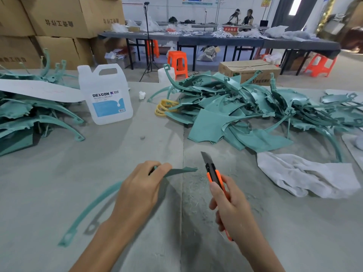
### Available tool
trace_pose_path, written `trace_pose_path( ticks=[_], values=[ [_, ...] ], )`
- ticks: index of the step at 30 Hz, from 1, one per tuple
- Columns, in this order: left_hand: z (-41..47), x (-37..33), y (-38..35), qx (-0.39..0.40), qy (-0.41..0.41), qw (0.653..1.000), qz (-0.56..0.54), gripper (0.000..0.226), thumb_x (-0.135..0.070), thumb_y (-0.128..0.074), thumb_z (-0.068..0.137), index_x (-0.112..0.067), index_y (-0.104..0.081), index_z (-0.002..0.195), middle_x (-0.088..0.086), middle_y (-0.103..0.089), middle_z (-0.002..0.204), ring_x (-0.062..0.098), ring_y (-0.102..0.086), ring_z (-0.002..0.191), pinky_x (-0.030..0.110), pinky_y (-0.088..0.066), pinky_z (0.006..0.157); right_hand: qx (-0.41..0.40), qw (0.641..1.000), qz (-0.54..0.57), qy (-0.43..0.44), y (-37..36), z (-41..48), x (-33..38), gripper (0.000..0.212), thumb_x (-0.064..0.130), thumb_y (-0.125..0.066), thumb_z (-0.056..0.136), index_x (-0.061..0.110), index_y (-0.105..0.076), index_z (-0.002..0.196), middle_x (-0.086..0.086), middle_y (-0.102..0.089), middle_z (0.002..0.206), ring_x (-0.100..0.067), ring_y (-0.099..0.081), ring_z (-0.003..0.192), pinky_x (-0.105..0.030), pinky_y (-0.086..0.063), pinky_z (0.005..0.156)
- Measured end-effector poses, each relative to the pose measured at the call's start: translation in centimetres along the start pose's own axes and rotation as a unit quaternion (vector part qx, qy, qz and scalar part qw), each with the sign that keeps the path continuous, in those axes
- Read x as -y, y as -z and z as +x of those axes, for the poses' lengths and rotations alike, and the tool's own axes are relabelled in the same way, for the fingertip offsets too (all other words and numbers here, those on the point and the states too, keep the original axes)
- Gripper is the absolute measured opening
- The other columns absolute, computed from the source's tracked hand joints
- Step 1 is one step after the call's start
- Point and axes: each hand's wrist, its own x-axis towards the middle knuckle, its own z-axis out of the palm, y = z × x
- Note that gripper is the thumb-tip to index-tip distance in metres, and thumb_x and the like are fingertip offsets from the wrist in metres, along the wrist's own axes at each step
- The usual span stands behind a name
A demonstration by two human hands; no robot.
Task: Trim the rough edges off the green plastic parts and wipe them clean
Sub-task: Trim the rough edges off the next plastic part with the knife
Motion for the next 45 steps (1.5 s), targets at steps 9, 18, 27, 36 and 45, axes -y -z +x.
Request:
trace_pose_path(
  ticks=[9, 18, 27, 36, 45],
  values=[
    [-0.1, 0.0, -1.1, 0.019, -0.038, 0.999, -0.012, 0.048, 0.004, -0.058, 0.076, -0.018, -0.071, 0.117, 0.000, -0.065, 0.110, 0.023, -0.061, 0.095, 0.033, -0.052, 0.072, 0.035, 0.943, -0.324, 0.061, 1.6, -1.1, 0.8, 0.031, 0.068, -0.029, 0.095, 0.048, -0.049, 0.106, 0.022, -0.063, 0.082, -0.010, -0.059, 0.065, -0.027, -0.044, 0.060],
    [-0.4, -0.3, -1.6, 0.028, -0.017, 0.999, -0.032, 0.061, 0.018, -0.075, 0.066, -0.018, -0.071, 0.115, -0.001, -0.068, 0.104, 0.023, -0.065, 0.088, 0.034, -0.054, 0.067, 0.043, 0.941, -0.334, 0.032, 2.2, 0.5, 0.6, 0.026, 0.060, -0.040, 0.100, 0.043, -0.050, 0.082, 0.017, -0.058, 0.065, -0.011, -0.050, 0.055, -0.031, -0.036, 0.055],
    [-0.6, -0.9, -2.6, 0.001, -0.026, 0.999, -0.031, 0.049, 0.004, -0.054, 0.072, -0.017, -0.070, 0.114, 0.001, -0.068, 0.104, 0.025, -0.064, 0.090, 0.035, -0.053, 0.072, 0.046, 0.932, -0.359, -0.033, 5.0, 2.1, 0.0, 0.031, 0.053, -0.041, 0.104, 0.031, -0.061, 0.095, 0.000, -0.067, 0.073, -0.023, -0.067, 0.070, -0.039, -0.058, 0.070],
    [-0.4, -1.4, -2.0, 0.018, -0.032, 0.999, -0.028, 0.049, 0.004, -0.055, 0.072, -0.015, -0.074, 0.112, 0.002, -0.070, 0.104, 0.025, -0.065, 0.091, 0.032, -0.050, 0.076, 0.039, 0.924, -0.380, 0.006, 3.9, 2.5, 0.7, 0.038, 0.057, -0.040, 0.103, 0.027, -0.056, 0.086, 0.003, -0.062, 0.068, -0.018, -0.061, 0.066, -0.035, -0.048, 0.062],
    [-0.9, -1.5, -1.9, 0.019, -0.029, 0.998, -0.059, 0.042, -0.008, -0.044, 0.082, -0.014, -0.071, 0.113, 0.002, -0.068, 0.107, 0.022, -0.060, 0.094, 0.030, -0.046, 0.080, 0.049, 0.923, -0.381, 0.015, 4.2, 2.6, 1.0, 0.040, 0.058, -0.040, 0.102, 0.025, -0.061, 0.095, -0.001, -0.066, 0.071, -0.018, -0.064, 0.065, -0.036, -0.051, 0.063]
  ],
)
